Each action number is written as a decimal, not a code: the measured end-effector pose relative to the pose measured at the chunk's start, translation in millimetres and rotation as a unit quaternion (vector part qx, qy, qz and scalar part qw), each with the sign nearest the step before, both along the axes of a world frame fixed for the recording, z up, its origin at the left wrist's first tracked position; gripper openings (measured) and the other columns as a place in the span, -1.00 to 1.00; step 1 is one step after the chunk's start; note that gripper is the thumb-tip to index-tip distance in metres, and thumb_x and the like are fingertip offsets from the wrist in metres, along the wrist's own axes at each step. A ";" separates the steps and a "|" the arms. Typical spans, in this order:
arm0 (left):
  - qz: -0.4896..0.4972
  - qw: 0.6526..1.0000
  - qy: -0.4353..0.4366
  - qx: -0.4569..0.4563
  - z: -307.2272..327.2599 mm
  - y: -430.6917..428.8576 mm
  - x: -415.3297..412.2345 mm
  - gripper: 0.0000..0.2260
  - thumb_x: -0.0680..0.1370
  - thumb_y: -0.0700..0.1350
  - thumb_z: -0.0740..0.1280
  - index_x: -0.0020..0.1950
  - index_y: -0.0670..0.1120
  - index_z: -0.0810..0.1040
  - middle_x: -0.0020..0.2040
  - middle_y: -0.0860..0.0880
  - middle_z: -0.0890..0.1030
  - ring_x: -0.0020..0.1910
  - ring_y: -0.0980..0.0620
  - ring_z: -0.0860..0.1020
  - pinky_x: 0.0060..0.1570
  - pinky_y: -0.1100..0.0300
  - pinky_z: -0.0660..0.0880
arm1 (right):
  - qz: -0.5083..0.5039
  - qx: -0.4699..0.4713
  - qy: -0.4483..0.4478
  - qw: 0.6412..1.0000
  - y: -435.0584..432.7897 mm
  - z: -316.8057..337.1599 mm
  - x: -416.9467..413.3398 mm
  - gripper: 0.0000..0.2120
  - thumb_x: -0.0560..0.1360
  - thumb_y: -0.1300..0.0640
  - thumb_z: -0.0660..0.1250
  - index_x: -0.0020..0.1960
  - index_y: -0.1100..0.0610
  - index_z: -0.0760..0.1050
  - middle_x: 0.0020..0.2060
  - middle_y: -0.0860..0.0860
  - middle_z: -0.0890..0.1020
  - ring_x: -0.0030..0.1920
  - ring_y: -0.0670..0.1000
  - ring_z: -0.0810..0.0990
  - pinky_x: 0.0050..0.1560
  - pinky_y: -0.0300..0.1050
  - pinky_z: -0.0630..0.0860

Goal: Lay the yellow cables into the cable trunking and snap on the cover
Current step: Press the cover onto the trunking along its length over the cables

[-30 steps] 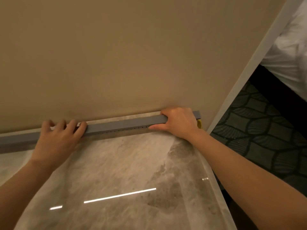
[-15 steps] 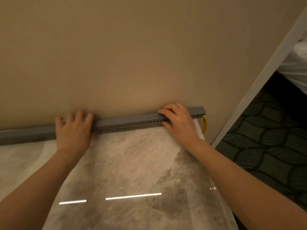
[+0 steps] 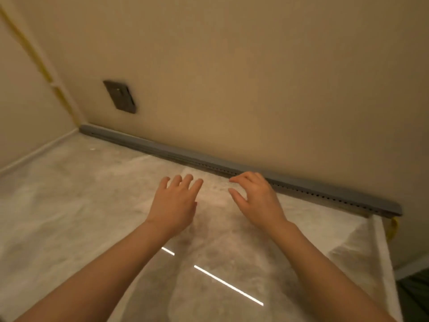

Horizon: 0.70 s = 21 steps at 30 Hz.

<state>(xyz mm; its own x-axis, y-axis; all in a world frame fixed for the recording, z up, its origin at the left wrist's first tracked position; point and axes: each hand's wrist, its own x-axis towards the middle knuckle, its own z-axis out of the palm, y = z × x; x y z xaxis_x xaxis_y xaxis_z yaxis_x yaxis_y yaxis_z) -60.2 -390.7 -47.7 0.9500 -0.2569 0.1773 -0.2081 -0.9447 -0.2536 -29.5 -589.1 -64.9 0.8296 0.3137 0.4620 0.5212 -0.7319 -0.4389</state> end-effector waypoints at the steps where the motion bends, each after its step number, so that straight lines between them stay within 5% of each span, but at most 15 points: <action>1: 0.002 1.000 0.001 -0.002 2.8 6.4 -6.1 -0.53 0.55 0.05 0.19 0.43 0.01 0.18 0.37 -0.03 0.34 0.28 -0.09 0.36 0.24 -0.01 0.24 | 0.008 0.001 0.004 1.000 11.4 1.9 -1.0 -0.77 0.51 0.08 0.31 0.13 0.13 0.56 0.00 0.03 0.60 0.05 0.06 0.51 0.07 -0.07 0.42; 9: 0.060 0.998 -0.019 -0.022 31.3 146.2 -85.2 -0.57 0.55 0.04 0.18 0.40 0.00 0.22 0.28 -0.02 0.40 0.20 -0.09 0.39 0.16 0.04 0.27 | 0.074 0.011 -0.001 0.997 168.7 28.1 -30.8 -0.76 0.52 0.04 0.29 0.16 0.08 0.54 0.05 0.01 0.59 0.12 0.02 0.49 0.10 -0.12 0.39; 21: 0.065 0.995 0.004 -0.073 34.8 347.4 -141.2 -0.55 0.57 0.05 0.14 0.43 0.02 0.16 0.34 -0.01 0.33 0.25 -0.05 0.33 0.21 0.05 0.24 | 0.057 0.070 0.077 0.993 360.9 47.0 -63.1 -0.79 0.52 0.06 0.30 0.12 0.07 0.56 -0.05 -0.01 0.58 -0.11 -0.06 0.52 -0.04 -0.14 0.46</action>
